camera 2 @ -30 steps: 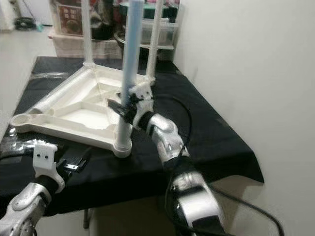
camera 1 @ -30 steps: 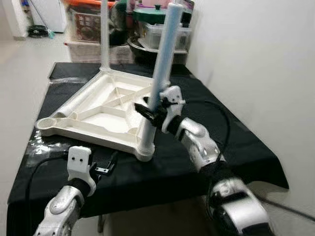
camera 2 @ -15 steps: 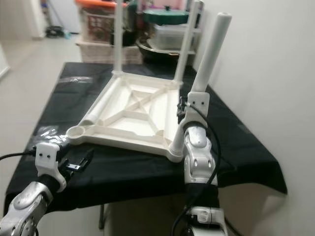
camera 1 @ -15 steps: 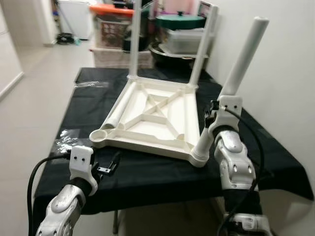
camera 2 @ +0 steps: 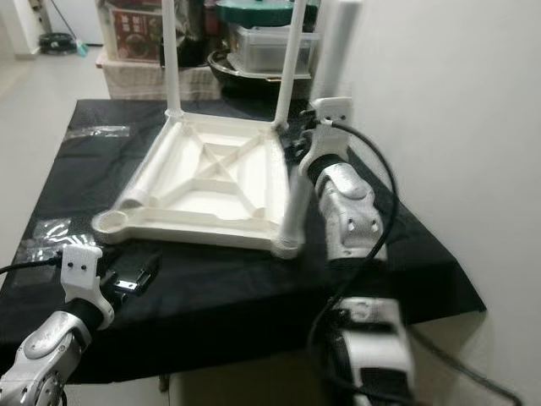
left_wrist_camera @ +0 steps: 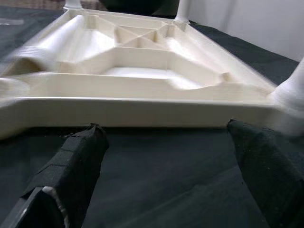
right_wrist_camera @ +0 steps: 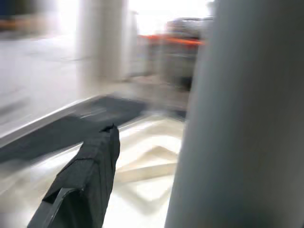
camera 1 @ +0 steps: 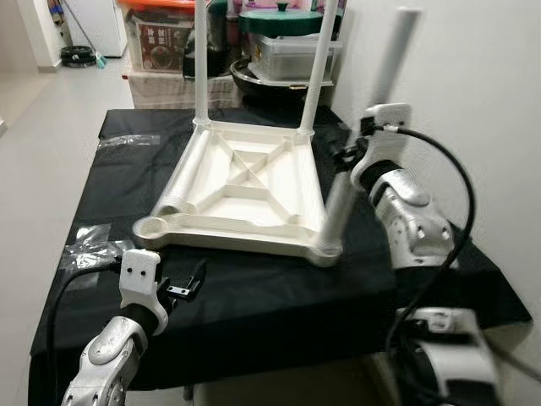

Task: Building children table

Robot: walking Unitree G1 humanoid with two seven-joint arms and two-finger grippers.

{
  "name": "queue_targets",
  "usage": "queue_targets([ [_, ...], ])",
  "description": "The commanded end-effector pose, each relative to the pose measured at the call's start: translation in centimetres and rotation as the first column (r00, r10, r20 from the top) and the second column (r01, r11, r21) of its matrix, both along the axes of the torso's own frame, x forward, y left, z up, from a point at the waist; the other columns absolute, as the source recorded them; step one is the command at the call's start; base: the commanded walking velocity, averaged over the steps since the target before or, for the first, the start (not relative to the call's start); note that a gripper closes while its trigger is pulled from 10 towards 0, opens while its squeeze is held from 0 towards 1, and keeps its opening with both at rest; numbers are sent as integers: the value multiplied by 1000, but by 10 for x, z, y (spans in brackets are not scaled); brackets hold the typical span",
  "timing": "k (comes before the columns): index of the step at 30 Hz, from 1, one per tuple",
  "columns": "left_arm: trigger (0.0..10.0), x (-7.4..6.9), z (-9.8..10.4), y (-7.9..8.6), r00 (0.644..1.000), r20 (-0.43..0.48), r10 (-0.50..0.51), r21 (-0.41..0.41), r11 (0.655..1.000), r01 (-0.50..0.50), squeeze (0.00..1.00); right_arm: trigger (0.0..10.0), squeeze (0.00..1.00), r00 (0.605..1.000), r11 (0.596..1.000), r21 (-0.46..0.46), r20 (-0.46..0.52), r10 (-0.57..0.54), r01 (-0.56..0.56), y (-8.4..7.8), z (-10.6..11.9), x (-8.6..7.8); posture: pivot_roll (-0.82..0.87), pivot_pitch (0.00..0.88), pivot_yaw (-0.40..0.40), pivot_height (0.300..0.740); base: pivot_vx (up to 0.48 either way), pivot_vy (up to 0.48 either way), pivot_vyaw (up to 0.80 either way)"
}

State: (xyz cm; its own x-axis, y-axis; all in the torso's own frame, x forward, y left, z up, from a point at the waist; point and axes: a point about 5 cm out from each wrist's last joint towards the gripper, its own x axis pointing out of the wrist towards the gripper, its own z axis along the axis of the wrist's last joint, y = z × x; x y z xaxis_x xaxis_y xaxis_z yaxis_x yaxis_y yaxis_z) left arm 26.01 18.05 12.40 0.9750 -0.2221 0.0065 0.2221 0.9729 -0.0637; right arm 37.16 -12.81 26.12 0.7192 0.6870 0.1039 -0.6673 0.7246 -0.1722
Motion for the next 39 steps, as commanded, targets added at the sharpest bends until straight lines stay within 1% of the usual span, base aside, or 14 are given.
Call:
queue_targets([
  [1,10000,1,-3,0,1000,-8,-3,16,1000,3,0,10000,0,959,959,-69,-91,269,-275,22,-28,-9,75,0,-130,740,0,0,0],
  [9,10000,1,-1,0,1000,0,5,20,1000,-5,0,8706,0,875,885,-104,-238,421,-454,51,-63,-8,102,0,-147,740,0,0,0],
  [11,10000,-1,-1,2,1000,0,15,22,1000,-15,0,118,0,875,890,-91,-254,412,-446,62,-68,-6,113,0,-154,740,0,0,0],
  [13,10000,-2,-1,4,1000,1,21,23,1000,-21,0,0,0,886,904,-70,-245,393,-421,66,-67,-3,115,0,-156,740,0,0,0],
  [18,10000,-4,-2,6,1000,0,29,25,999,-29,0,0,0,955,976,-22,-209,209,-218,63,-62,10,101,0,-150,740,0,0,0],
  [19,10000,-4,-2,4,1000,-3,25,21,999,-25,0,0,0,985,1000,-15,-171,0,-3,49,-57,20,91,0,-143,740,0,0,0],
  [23,10000,-3,-3,2,1000,-7,17,17,1000,-17,0,0,0,938,946,28,-140,-316,323,22,-48,31,74,0,-131,740,0,0,0],
  [25,10000,-1,-5,-1,1000,-12,1,16,1000,-1,0,0,0,716,714,81,-152,-681,696,-26,-38,33,52,0,-119,740,0,0,0],
  [26,10000,-1,-5,-1,1000,-12,1,16,1000,-1,0,0,0,716,714,81,-152,-681,696,-26,-38,33,52,0,-119,740,0,0,0],
  [28,10000,1,-5,-3,1000,-12,-8,15,1000,9,0,0,0,556,541,130,-142,-819,831,-48,-33,20,44,0,-116,740,0,0,0],
  [33,10000,3,-4,-4,1000,-10,-12,14,1000,12,0,0,0,481,458,170,-137,-866,872,-46,-32,0,40,0,-113,740,0,0,0],
  [34,10000,2,-4,-4,1000,-11,-13,14,1000,13,0,10000,0,519,493,181,-154,-841,851,-35,-30,-4,40,0,-112,740,0,0,0],
  [38,10000,1,-5,-3,1000,-14,-12,16,1000,12,0,10000,0,620,578,256,-129,-774,775,-13,-19,-9,39,0,-111,740,0,0,0],
  [39,10000,2,-5,-3,1000,-14,-11,17,1000,11,0,10000,1000,643,598,274,-118,-756,753,-11,-14,-6,42,0,-113,740,0,0,0],
])
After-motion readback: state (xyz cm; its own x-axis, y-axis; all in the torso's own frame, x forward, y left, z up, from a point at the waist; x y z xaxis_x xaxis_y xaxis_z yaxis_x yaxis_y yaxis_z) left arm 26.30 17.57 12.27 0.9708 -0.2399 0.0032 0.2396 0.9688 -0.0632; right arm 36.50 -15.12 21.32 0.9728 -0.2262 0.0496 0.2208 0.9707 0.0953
